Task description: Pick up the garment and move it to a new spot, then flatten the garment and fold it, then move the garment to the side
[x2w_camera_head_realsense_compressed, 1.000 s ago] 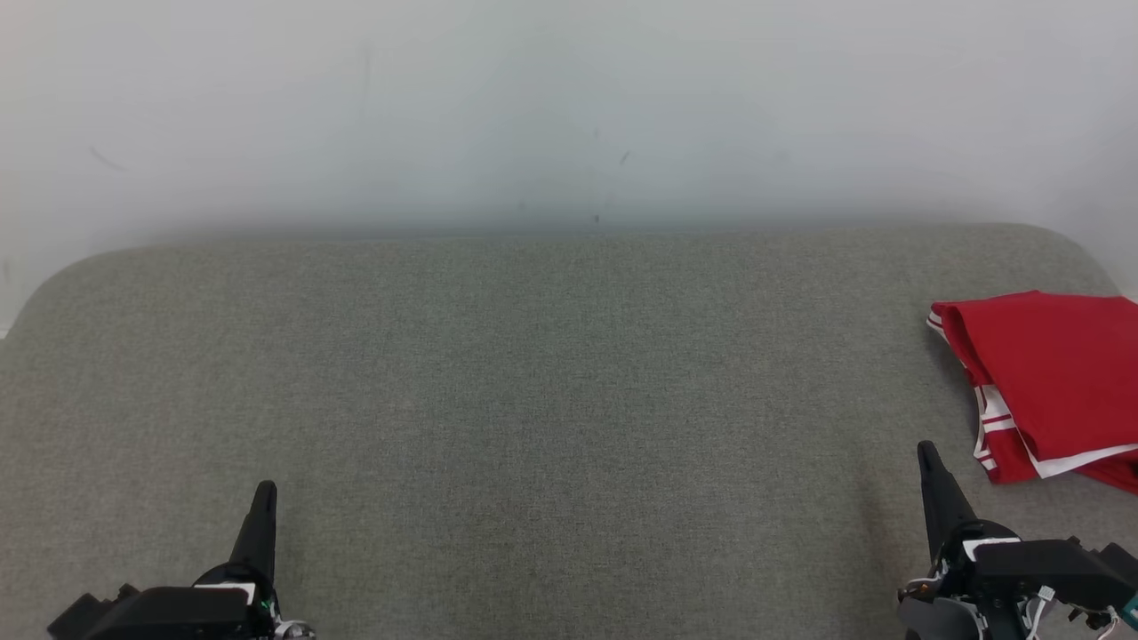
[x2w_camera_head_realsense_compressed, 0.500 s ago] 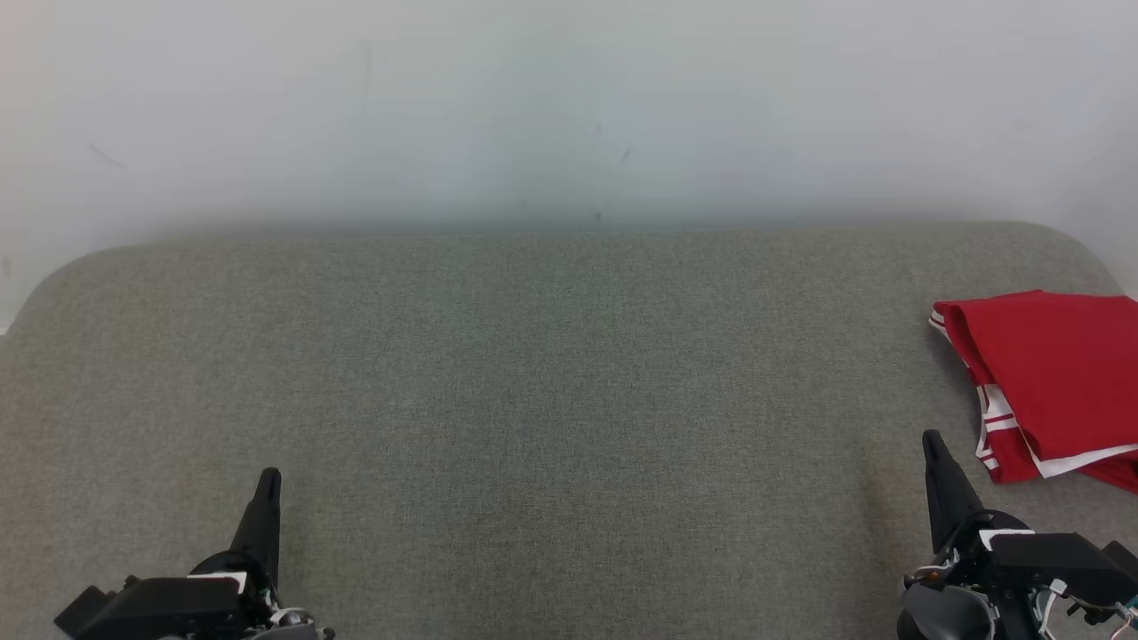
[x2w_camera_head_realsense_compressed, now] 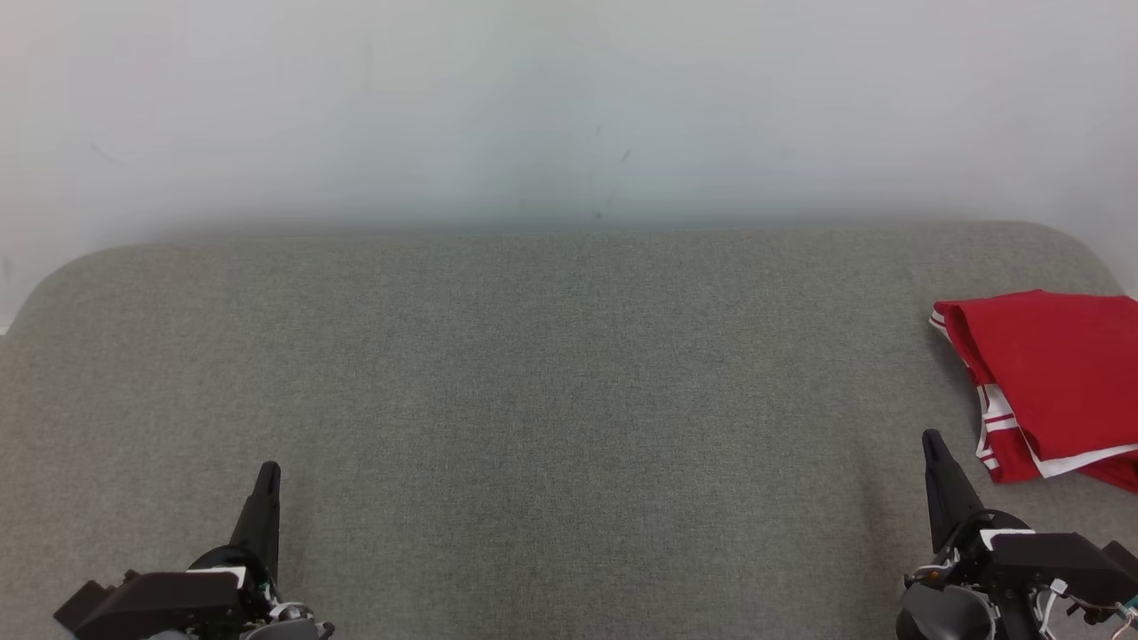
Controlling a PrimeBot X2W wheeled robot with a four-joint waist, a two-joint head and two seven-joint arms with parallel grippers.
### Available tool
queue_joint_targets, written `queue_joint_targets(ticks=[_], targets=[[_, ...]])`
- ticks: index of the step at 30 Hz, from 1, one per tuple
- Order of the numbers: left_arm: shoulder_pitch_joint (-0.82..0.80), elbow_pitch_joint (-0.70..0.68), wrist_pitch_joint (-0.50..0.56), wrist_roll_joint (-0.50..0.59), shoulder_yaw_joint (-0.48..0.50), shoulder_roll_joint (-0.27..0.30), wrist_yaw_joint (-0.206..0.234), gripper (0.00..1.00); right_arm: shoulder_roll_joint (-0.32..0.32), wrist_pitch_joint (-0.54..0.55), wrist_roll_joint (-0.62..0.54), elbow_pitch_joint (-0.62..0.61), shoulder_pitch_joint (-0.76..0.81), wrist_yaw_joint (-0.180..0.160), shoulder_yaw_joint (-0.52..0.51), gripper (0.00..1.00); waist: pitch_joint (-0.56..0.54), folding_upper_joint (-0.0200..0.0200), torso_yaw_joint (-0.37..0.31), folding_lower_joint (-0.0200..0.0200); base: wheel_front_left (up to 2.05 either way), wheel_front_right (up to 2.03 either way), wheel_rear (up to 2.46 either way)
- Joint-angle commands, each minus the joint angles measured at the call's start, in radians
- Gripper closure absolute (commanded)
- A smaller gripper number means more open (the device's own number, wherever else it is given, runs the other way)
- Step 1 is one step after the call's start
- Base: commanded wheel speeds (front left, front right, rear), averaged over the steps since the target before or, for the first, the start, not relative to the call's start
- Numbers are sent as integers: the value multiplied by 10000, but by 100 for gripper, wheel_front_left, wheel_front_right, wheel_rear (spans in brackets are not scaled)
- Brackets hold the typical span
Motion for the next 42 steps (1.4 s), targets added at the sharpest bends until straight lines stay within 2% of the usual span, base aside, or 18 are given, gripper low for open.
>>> queue_joint_targets(ticks=[1,42], targets=[[-33,29,46,-57,12,56,-31,100,-9,3,20,-2,-27,11,-20,100,0,-1,0,0,0,0,0],[-29,26,45,-59,14,55,-31,100,-7,1,14,-1,-26,11,-16,100,0,-1,0,0,0,0,0]])
